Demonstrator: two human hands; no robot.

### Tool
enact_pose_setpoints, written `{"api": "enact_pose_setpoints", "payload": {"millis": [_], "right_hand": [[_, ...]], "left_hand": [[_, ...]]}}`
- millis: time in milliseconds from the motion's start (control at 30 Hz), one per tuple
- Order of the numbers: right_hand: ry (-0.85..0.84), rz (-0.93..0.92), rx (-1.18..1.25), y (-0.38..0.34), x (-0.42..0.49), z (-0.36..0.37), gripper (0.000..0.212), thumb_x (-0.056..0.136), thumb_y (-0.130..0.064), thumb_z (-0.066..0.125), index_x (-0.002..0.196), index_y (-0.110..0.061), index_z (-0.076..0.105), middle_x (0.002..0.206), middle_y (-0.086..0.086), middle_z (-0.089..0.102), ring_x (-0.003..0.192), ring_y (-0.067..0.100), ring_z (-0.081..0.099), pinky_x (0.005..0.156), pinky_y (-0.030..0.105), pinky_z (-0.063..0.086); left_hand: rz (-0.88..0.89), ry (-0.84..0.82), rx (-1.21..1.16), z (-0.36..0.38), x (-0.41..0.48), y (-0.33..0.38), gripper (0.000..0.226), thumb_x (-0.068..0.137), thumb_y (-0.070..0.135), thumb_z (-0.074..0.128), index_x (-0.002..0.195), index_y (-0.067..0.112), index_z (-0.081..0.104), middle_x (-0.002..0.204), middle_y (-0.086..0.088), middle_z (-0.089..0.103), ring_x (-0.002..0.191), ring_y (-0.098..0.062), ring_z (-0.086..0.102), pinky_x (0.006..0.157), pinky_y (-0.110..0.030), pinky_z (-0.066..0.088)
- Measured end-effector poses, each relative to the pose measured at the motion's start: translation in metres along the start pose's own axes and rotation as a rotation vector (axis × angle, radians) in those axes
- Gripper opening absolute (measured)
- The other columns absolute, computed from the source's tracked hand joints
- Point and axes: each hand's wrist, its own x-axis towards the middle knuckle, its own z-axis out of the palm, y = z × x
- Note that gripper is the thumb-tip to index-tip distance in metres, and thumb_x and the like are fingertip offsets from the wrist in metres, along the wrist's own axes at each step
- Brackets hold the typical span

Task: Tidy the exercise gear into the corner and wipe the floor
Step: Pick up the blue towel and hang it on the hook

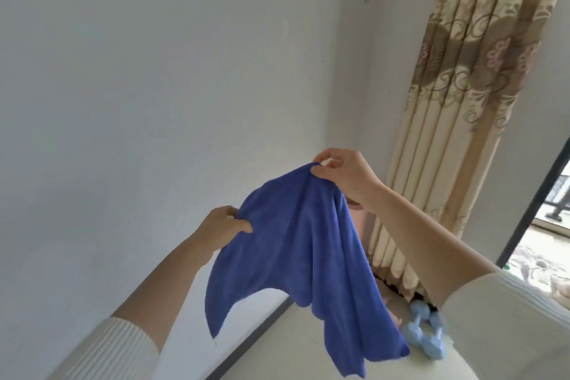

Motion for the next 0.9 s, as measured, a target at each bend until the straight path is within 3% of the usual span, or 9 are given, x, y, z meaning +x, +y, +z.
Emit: {"api": "enact_pose_setpoints", "payload": {"millis": [133, 267, 333, 467, 600, 667, 767, 900], "right_hand": [[-0.098, -0.038, -0.115, 0.028, 0.068, -0.043, 0.002, 0.082, -0.018, 0.071, 0.084, -0.019, 0.071, 0.065, 0.002, 0.061, 0.059, 0.014, 0.053, 0.061, 0.028, 0.045], [-0.154, -0.054, -0.205, 0.053, 0.132, -0.085, 0.003, 0.08, -0.02, 0.072, 0.083, -0.02, 0.073, 0.073, 0.006, 0.069, 0.063, 0.012, 0.058, 0.064, 0.028, 0.049], [-0.14, -0.049, -0.204, 0.069, 0.161, -0.107, 0.003, 0.08, -0.019, 0.071, 0.082, -0.02, 0.073, 0.075, 0.006, 0.071, 0.066, 0.014, 0.061, 0.067, 0.032, 0.052], [-0.094, -0.033, -0.184, 0.101, 0.215, -0.149, 0.003, 0.08, -0.019, 0.072, 0.082, -0.021, 0.073, 0.074, 0.003, 0.072, 0.068, 0.014, 0.064, 0.07, 0.035, 0.055], [-0.035, -0.028, -0.134, 0.13, 0.27, -0.182, 0.004, 0.08, -0.018, 0.073, 0.081, -0.021, 0.074, 0.071, -0.001, 0.07, 0.066, 0.012, 0.063, 0.069, 0.031, 0.053], [-0.039, -0.024, -0.124, 0.142, 0.3, -0.196, 0.003, 0.08, -0.018, 0.075, 0.079, -0.021, 0.073, 0.068, -0.003, 0.069, 0.064, 0.011, 0.061, 0.067, 0.029, 0.051], [-0.11, -0.008, -0.107, 0.158, 0.35, -0.216, 0.007, 0.079, -0.013, 0.075, 0.085, -0.017, 0.073, 0.078, 0.002, 0.072, 0.071, 0.015, 0.065, 0.075, 0.031, 0.053], [-0.146, 0.0, -0.107, 0.174, 0.429, -0.234, 0.015, 0.076, -0.005, 0.075, 0.09, -0.01, 0.073, 0.091, 0.007, 0.074, 0.086, 0.022, 0.07, 0.085, 0.034, 0.055]], "left_hand": [[0.126, -0.116, -0.107, 0.061, 0.064, 0.061, 0.035, 0.081, 0.031, 0.063, 0.117, 0.032, 0.06, 0.117, 0.011, 0.062, 0.116, -0.012, 0.053, 0.098, -0.039, 0.045], [0.253, -0.217, -0.129, 0.117, 0.123, 0.123, 0.031, 0.084, 0.028, 0.059, 0.111, 0.042, 0.065, 0.114, 0.021, 0.064, 0.116, -0.009, 0.054, 0.096, -0.037, 0.041], [0.272, -0.225, -0.137, 0.139, 0.153, 0.147, 0.024, 0.087, 0.026, 0.058, 0.104, 0.038, 0.07, 0.108, 0.021, 0.068, 0.114, -0.01, 0.056, 0.092, -0.036, 0.042], [0.278, -0.224, -0.2, 0.174, 0.216, 0.177, 0.017, 0.089, 0.028, 0.063, 0.1, 0.022, 0.073, 0.102, 0.01, 0.072, 0.1, -0.004, 0.065, 0.101, -0.039, 0.044], [0.312, -0.246, -0.353, 0.202, 0.286, 0.206, 0.017, 0.091, 0.019, 0.058, 0.092, 0.005, 0.067, 0.101, -0.006, 0.071, 0.103, -0.021, 0.066, 0.093, -0.035, 0.051], [0.313, -0.211, -0.415, 0.21, 0.321, 0.224, 0.013, 0.092, 0.015, 0.055, 0.087, 0.005, 0.062, 0.094, -0.013, 0.067, 0.098, -0.028, 0.065, 0.089, -0.037, 0.054], [0.352, -0.123, -0.377, 0.213, 0.374, 0.257, 0.014, 0.091, 0.015, 0.053, 0.083, 0.007, 0.062, 0.086, -0.009, 0.065, 0.089, -0.024, 0.063, 0.087, -0.041, 0.053], [0.448, -0.037, -0.232, 0.201, 0.441, 0.303, 0.021, 0.081, 0.029, 0.058, 0.08, 0.008, 0.065, 0.079, -0.003, 0.063, 0.082, -0.02, 0.06, 0.091, -0.05, 0.05]]}}
